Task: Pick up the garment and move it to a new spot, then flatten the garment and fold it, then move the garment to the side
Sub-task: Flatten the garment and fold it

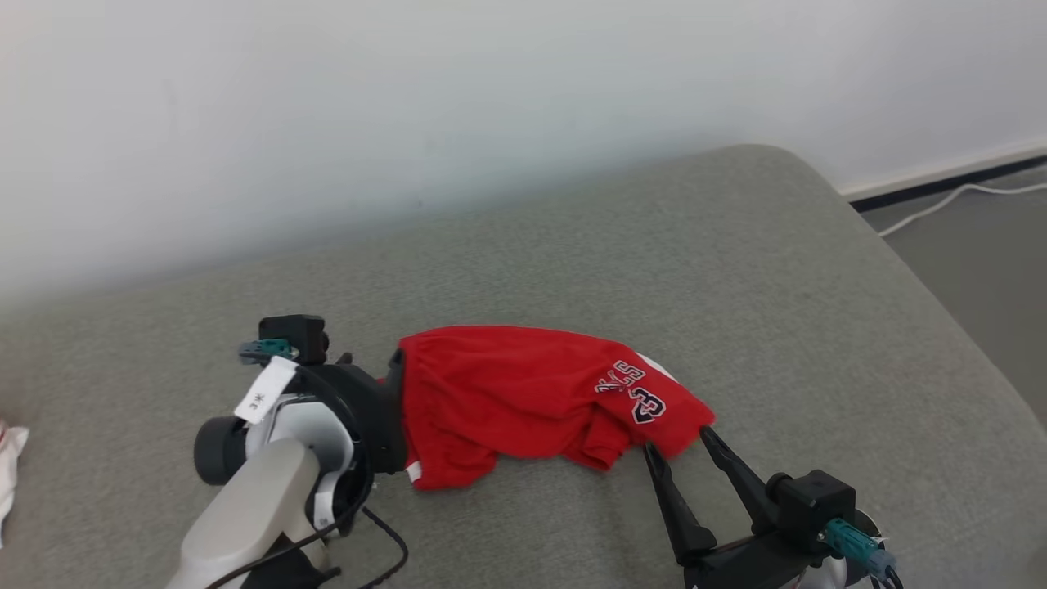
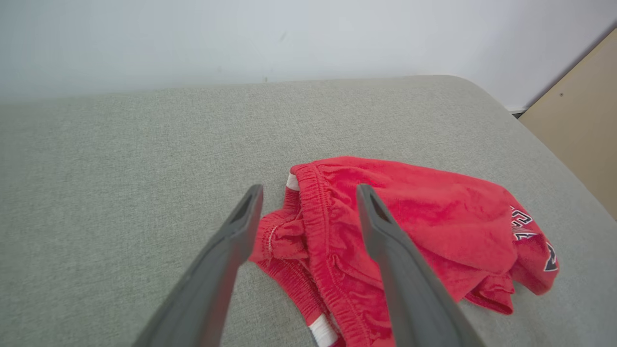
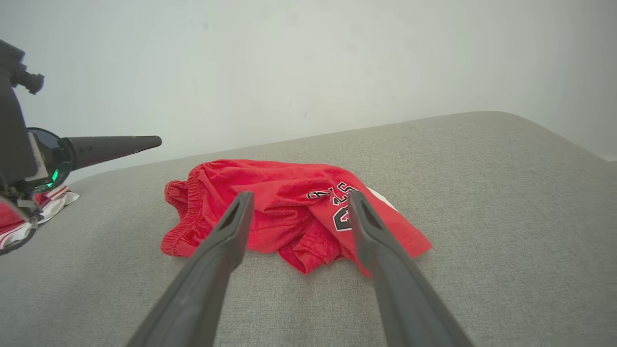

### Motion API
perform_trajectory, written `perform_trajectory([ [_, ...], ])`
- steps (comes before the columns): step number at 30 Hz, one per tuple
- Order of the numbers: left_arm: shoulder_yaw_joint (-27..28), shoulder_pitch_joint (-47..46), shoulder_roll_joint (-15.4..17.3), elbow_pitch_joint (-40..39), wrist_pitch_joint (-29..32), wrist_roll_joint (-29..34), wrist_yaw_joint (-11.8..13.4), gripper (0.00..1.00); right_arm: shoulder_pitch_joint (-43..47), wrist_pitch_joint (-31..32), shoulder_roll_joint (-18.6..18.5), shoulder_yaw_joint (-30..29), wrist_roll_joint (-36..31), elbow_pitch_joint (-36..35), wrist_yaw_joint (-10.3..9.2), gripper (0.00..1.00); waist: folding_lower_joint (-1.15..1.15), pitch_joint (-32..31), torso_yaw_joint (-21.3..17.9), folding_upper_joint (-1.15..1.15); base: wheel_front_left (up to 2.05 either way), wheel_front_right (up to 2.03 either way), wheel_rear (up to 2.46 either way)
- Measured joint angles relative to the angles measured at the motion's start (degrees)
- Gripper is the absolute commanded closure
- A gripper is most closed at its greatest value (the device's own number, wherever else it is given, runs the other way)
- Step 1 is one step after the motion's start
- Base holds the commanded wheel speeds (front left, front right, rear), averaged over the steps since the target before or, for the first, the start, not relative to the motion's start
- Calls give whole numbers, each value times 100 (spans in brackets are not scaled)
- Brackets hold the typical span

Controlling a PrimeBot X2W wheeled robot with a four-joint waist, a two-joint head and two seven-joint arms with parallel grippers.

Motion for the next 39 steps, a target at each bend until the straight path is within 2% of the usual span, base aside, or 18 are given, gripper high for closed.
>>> perform_trajectory([
  [6, 371, -24, 126, 378, 160, -29, 0, 0, -107, 31, 0, 71, -41, -1, 45, 0, 0, 122, -463, 0, 0, 0, 0],
  [15, 332, -344, 84, 627, 566, -19, 0, 0, -105, 47, -47, 1, -41, 1, 45, 0, 0, 322, -933, 0, 0, 0, 0],
  [24, 647, -505, 82, 1360, 642, 213, 0, 0, -105, 23, -53, -35, -41, 1, 45, 0, 0, 420, -1005, 0, 0, 0, 0],
  [30, 626, -662, 5, 1455, 694, 309, 0, 0, -102, 33, -96, 0, -40, -2, 124, 0, 0, 433, -917, 0, 0, 0, 0],
  [31, 621, -661, -19, 1455, 701, 309, 0, 12, -103, 43, -97, 23, -40, -1, 153, 0, 0, 436, -907, 0, 0, 0, 0],
  [32, 601, -661, -29, 1455, 702, 309, 0, 12, -106, 51, -93, 52, -40, -2, 164, 0, 0, 438, -901, 0, 0, 0, 0],
  [33, 583, -661, -34, 1455, 702, 309, 0, 25, -106, 52, -96, 74, -40, -2, 200, 0, 0, 440, -896, 0, 0, 0, 0],
  [34, 573, -661, -37, 1455, 722, 309, 0, 44, -106, 55, -96, 86, -40, -2, 204, 0, 0, 441, -892, 0, 0, 0, 0],
  [35, 558, -661, -37, 1457, 753, 309, 0, 53, -106, 57, -96, 97, -40, -2, 205, 0, 0, 443, -890, 0, 0, 0, 0],
  [37, 560, -661, -42, 1471, 770, 309, 0, 58, -106, 60, -101, 115, -40, -2, 244, 0, 0, 449, -890, 0, 0, 0, 0],
  [39, 569, -661, -42, 1496, 776, 309, 0, 74, -106, 100, -104, 119, -40, -1, 247, 0, 0, 456, -896, 0, 0, 0, 0],
])
